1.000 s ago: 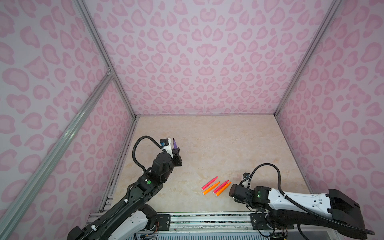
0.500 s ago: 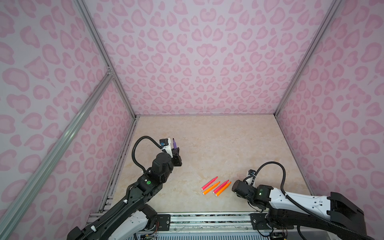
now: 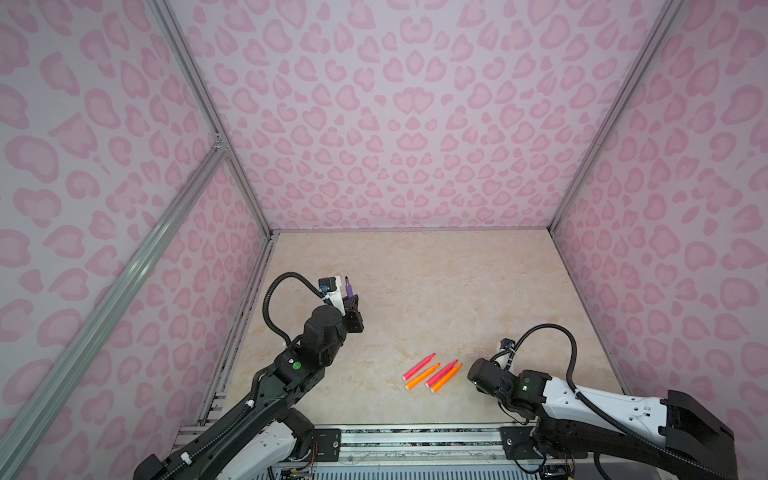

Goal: Insert the pens into the pen caps
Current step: 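Close the right gripper on a pale pink cap nearest the robot, then lift the pale pink cap with the right gripper toward the held purple marker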

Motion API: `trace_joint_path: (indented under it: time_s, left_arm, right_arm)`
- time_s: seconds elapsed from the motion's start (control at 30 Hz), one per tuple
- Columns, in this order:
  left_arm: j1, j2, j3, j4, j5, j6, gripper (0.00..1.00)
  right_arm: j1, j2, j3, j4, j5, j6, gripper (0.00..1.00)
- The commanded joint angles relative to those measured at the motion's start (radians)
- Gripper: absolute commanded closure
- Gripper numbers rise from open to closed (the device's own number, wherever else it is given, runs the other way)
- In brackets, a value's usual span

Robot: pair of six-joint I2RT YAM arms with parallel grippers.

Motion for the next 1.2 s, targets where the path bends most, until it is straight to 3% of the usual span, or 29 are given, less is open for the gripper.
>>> trace_joint_path:
  time_s: [0.0,0.4,0.73,0.93,1.17]
  left_arm:
    - [0.001,-0.005,0.0,0.009,-0.005,0.006,0.97]
    - [0.002,-0.005,0.002,0.008,-0.003,0.007,0.97]
    - [0.001,-0.007,0.003,0.007,0.002,0.009,0.97]
    - [0.002,-0.005,0.003,0.011,0.014,0.01,0.97]
    - [0.001,0.017,0.011,0.02,0.052,0.025,0.97]
  right_arm:
    - [0.0,0.01,-0.015,-0.043,-0.093,0.0,0.69]
    - [0.0,0.065,0.008,-0.027,-0.116,-0.031,0.72]
    - [0.001,0.119,0.013,-0.006,-0.126,-0.03,0.95]
    - [0.004,0.023,0.041,-0.079,-0.083,-0.031,1.0]
    - [-0.005,-0.168,0.18,-0.175,0.091,-0.085,0.99]
